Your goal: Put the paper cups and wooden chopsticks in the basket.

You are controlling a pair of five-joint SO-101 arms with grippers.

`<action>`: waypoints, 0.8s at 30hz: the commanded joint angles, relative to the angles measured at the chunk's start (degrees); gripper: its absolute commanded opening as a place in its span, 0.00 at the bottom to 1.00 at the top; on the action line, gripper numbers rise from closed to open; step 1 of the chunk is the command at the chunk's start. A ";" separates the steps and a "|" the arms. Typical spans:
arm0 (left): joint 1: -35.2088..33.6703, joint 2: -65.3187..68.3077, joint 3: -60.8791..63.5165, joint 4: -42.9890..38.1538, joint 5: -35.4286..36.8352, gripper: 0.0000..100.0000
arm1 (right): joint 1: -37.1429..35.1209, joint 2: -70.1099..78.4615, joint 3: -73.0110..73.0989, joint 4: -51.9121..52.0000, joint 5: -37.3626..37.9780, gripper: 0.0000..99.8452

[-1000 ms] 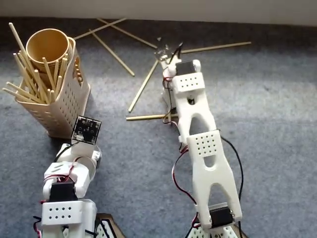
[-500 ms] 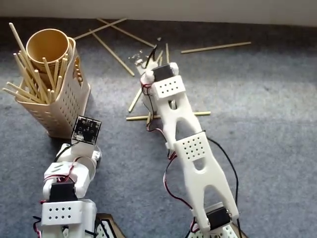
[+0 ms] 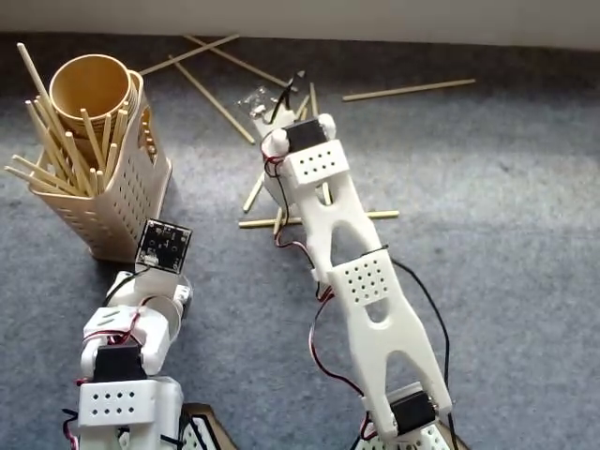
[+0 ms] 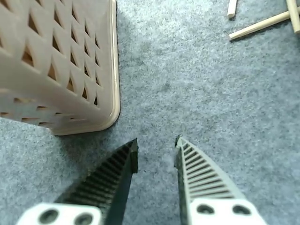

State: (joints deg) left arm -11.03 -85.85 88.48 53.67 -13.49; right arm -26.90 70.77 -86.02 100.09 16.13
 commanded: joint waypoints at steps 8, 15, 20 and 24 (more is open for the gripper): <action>0.75 -0.31 -0.40 -0.97 -0.35 0.16 | -1.45 -2.77 -2.77 -3.74 -3.60 0.29; 0.75 -0.31 -0.40 -0.97 -0.35 0.16 | -4.00 -0.75 -2.86 -3.82 -4.04 0.33; 0.75 -0.31 -0.40 -0.97 -0.35 0.16 | -4.00 1.80 -2.33 -7.34 -13.71 0.33; 0.75 -0.31 -0.40 -0.97 -0.35 0.16 | 0.04 4.00 -2.95 -7.52 -15.82 0.33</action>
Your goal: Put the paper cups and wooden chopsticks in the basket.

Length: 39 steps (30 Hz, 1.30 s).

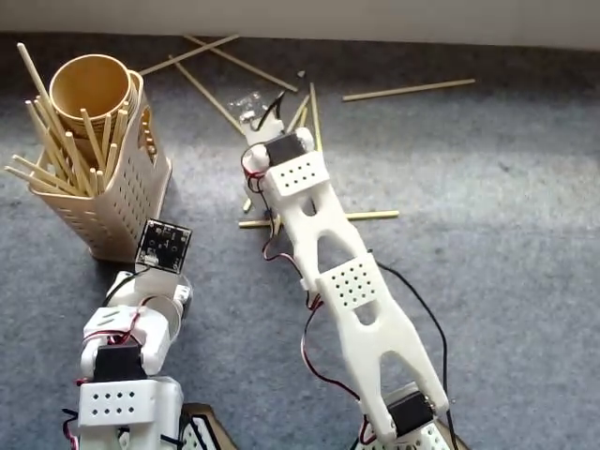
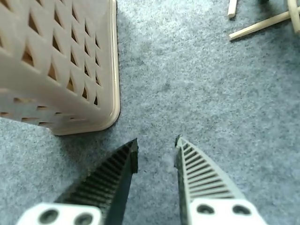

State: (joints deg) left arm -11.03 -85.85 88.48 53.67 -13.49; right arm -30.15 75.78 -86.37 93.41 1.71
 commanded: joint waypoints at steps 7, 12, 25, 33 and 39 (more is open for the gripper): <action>0.75 -0.31 -0.31 -0.97 -0.35 0.16 | 5.85 -5.85 -6.55 3.47 2.29 0.33; 0.75 -0.31 -0.31 -0.97 -0.35 0.16 | 6.81 -7.96 -6.64 5.41 3.52 0.33; 0.75 -0.31 -0.31 -0.97 -0.35 0.16 | 9.63 -7.78 1.63 0.13 5.19 0.33; 0.75 -0.31 -0.31 -0.97 -0.35 0.16 | 7.43 -7.87 10.42 -4.26 -0.79 0.33; 2.33 -0.31 -0.22 -0.79 -0.35 0.16 | 2.68 -7.96 8.92 -4.18 -1.67 0.33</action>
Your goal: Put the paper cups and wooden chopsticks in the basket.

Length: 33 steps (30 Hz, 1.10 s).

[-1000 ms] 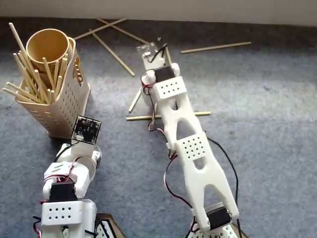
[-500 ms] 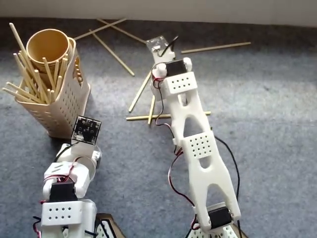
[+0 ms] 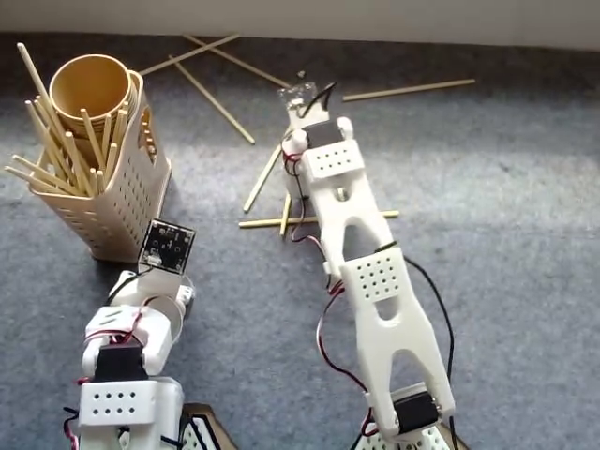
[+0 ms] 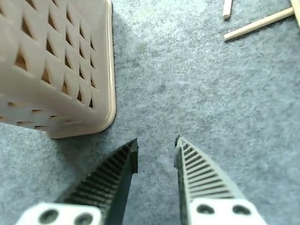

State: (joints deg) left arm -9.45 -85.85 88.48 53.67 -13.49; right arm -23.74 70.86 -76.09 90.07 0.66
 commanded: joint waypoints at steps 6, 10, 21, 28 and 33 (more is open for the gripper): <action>0.92 -0.31 -0.22 -0.79 -0.35 0.16 | -6.29 -3.12 -2.07 0.31 -0.62 0.33; 0.92 -0.31 -0.22 -0.79 -0.35 0.16 | -7.87 -3.47 -2.07 0.31 -0.62 0.33; 0.84 -0.31 -0.22 -0.79 -0.35 0.16 | -9.01 -3.56 -21.23 10.95 -0.62 0.33; -3.12 -0.04 -5.14 -0.62 0.00 0.16 | -4.18 -14.20 -21.58 11.12 -0.44 0.33; -0.92 0.31 -13.67 6.95 0.09 0.16 | -0.22 -33.71 -11.91 11.12 -0.35 0.15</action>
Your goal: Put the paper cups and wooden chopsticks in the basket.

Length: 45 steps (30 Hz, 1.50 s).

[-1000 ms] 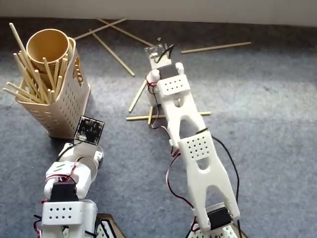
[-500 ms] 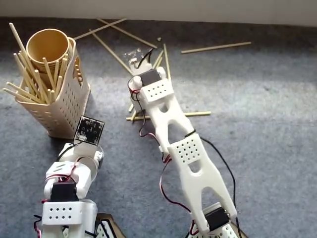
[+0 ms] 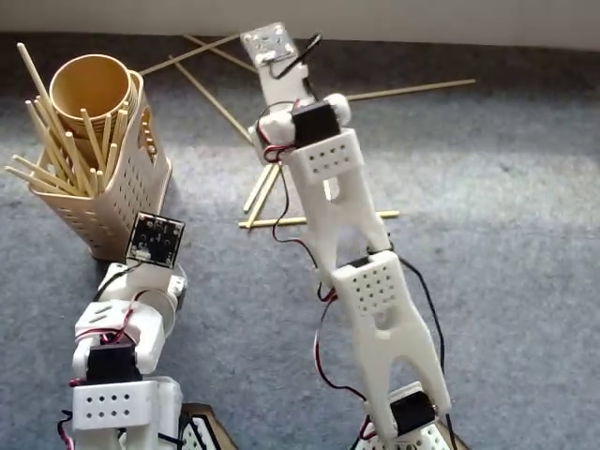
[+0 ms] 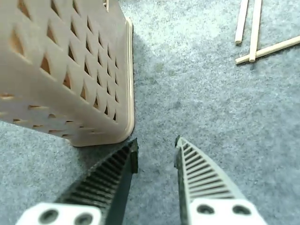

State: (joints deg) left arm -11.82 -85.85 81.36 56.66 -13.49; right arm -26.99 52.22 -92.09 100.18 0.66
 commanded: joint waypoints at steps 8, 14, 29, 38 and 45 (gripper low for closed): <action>7.25 11.21 -32.75 17.85 -1.93 0.16 | 10.51 -54.02 46.55 0.92 5.36 0.04; 14.37 50.59 -62.90 27.52 -2.29 0.23 | 15.69 -77.49 81.45 -2.86 8.09 0.00; 19.12 132.70 -147.47 42.29 -9.14 0.22 | 22.46 -121.10 170.51 -46.73 13.19 0.01; 19.65 155.12 -166.55 42.99 -8.79 0.22 | 22.20 -136.92 181.32 -50.15 13.10 0.01; 20.00 160.13 -166.90 42.73 -7.21 0.22 | 22.20 -145.98 185.54 -49.36 13.10 0.01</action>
State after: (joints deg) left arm 7.16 73.63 -83.56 99.21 -21.32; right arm -5.19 -90.90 93.49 51.03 13.14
